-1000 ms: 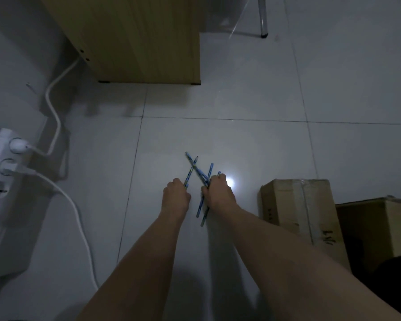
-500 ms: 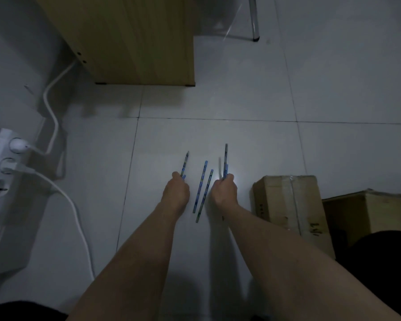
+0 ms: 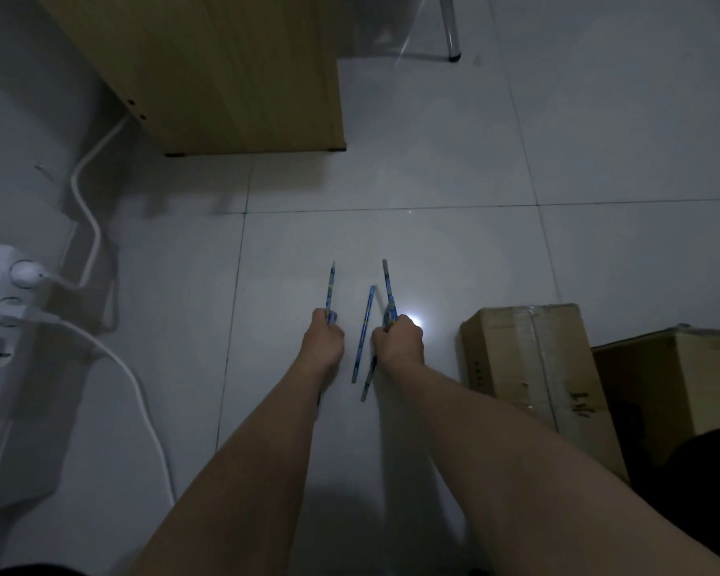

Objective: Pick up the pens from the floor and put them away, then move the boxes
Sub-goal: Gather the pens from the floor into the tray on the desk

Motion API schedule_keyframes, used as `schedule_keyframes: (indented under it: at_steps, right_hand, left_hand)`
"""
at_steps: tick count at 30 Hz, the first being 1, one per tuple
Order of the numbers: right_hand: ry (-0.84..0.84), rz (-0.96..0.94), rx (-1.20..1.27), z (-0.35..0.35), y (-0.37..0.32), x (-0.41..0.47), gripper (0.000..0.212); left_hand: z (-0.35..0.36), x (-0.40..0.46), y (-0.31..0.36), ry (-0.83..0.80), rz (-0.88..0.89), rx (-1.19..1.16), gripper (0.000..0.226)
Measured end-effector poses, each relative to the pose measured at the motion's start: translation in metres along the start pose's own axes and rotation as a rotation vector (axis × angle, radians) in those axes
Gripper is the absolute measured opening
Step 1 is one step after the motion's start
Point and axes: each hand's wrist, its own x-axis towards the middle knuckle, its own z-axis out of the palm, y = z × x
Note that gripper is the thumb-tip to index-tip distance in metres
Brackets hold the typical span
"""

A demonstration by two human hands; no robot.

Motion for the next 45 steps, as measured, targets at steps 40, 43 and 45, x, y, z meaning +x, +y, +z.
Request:
schedule_keyframes:
  at_steps: [40,43,45]
  right_hand:
    - [-0.013,-0.037,0.187,-0.015,0.001,0.021,0.025]
    - [-0.019,-0.019,0.192,-0.014,-0.005,0.019,0.030]
    - [-0.013,-0.024,0.209,-0.014,-0.010,0.017,0.035]
  left_hand:
    - [0.004,0.014,0.038,0.276,0.205,-0.204,0.017]
    - [-0.003,0.013,0.036,0.236,0.178,-0.144,0.039]
    - [-0.005,0.013,0.036,0.219,0.194,-0.147,0.045]
